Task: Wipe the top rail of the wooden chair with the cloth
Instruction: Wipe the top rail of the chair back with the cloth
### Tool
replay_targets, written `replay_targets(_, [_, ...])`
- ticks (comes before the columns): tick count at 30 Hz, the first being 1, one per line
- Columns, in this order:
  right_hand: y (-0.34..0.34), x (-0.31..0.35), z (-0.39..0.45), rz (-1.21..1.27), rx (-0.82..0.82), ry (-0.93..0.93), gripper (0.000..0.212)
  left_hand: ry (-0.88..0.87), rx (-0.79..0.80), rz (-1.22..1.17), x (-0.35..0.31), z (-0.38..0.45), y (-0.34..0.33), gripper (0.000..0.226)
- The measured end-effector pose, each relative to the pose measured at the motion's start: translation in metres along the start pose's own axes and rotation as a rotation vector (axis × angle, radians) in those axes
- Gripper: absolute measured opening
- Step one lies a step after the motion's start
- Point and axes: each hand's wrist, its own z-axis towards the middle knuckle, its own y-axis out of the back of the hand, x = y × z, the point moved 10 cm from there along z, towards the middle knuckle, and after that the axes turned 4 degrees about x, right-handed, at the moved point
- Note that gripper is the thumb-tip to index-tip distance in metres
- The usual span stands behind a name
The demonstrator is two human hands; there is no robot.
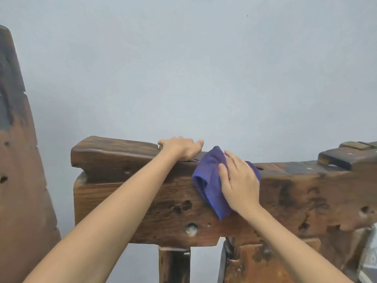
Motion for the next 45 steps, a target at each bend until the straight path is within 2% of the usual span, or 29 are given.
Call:
replay_targets(2, [-0.022, -0.003, -0.057, -0.027, -0.003, 0.114, 0.055, 0.011, -0.01, 0.069, -0.013, 0.012, -0.001, 0.055])
replay_targets(5, [-0.086, -0.037, -0.148, -0.135, 0.136, 0.248, 0.051, 0.025, -0.038, 0.101, -0.017, 0.023, -0.002, 0.039])
replay_targets(7, [-0.105, -0.077, -0.181, -0.163, 0.17, 0.152, 0.049, 0.015, -0.059, 0.074, -0.015, 0.031, -0.001, 0.033])
replay_targets(9, [-0.109, -0.109, -0.192, -0.188, 0.123, 0.031, 0.052, 0.02, -0.049, 0.044, -0.01, 0.037, -0.002, 0.033])
replay_targets(11, [-0.102, -0.119, -0.19, -0.211, 0.079, -0.007, 0.047, 0.023, -0.054, 0.062, -0.009, 0.039, -0.001, 0.035])
replay_targets(12, [-0.095, -0.125, -0.184, -0.193, 0.038, -0.051, 0.055, 0.021, -0.06, 0.078, -0.013, 0.04, -0.001, 0.036])
replay_targets(14, [-0.07, -0.136, -0.156, -0.069, -0.028, -0.141, 0.069, 0.024, -0.058, 0.097, -0.014, 0.038, -0.001, 0.037])
replay_targets(17, [-0.026, -0.155, -0.108, 0.138, -0.16, -0.291, 0.064, 0.026, -0.057, 0.106, -0.015, 0.035, -0.004, 0.038])
replay_targets(20, [0.004, -0.156, -0.066, 0.254, -0.246, -0.321, 0.074, 0.042, -0.081, 0.122, -0.016, 0.033, -0.001, 0.04])
replay_targets(23, [0.018, -0.132, -0.038, 0.206, -0.334, -0.526, 0.056, 0.05, -0.11, 0.134, -0.017, 0.03, 0.0, 0.04])
replay_targets(24, [0.018, -0.103, -0.028, 0.177, -0.339, -0.461, 0.053, 0.056, -0.112, 0.132, -0.016, 0.03, -0.002, 0.039])
replay_targets(27, [0.0, 0.001, -0.023, 0.086, -0.227, 0.07, 0.05, 0.047, -0.122, 0.113, -0.016, 0.027, 0.001, 0.036])
replay_targets(28, [-0.008, 0.02, -0.029, 0.068, -0.177, 0.208, 0.052, 0.041, -0.118, 0.094, -0.016, 0.026, 0.002, 0.037])
replay_targets(30, [-0.015, 0.024, -0.038, 0.03, -0.114, 0.349, 0.055, 0.024, -0.108, 0.06, -0.016, 0.025, 0.003, 0.038])
replay_targets(33, [-0.008, -0.01, -0.034, -0.06, -0.074, 0.414, 0.051, 0.005, -0.111, 0.012, -0.014, 0.022, 0.004, 0.038])
replay_targets(36, [0.013, -0.075, -0.029, -0.126, -0.072, 0.374, 0.053, 0.001, -0.111, -0.005, -0.013, 0.021, 0.004, 0.037])
replay_targets(40, [0.045, -0.184, -0.02, -0.138, -0.061, 0.16, 0.054, 0.014, -0.111, 0.017, -0.013, 0.027, 0.002, 0.035])
replay_targets(45, [0.101, -0.278, 0.006, -0.112, -0.179, -0.131, 0.037, 0.026, -0.088, 0.028, -0.013, 0.035, 0.0, 0.036])
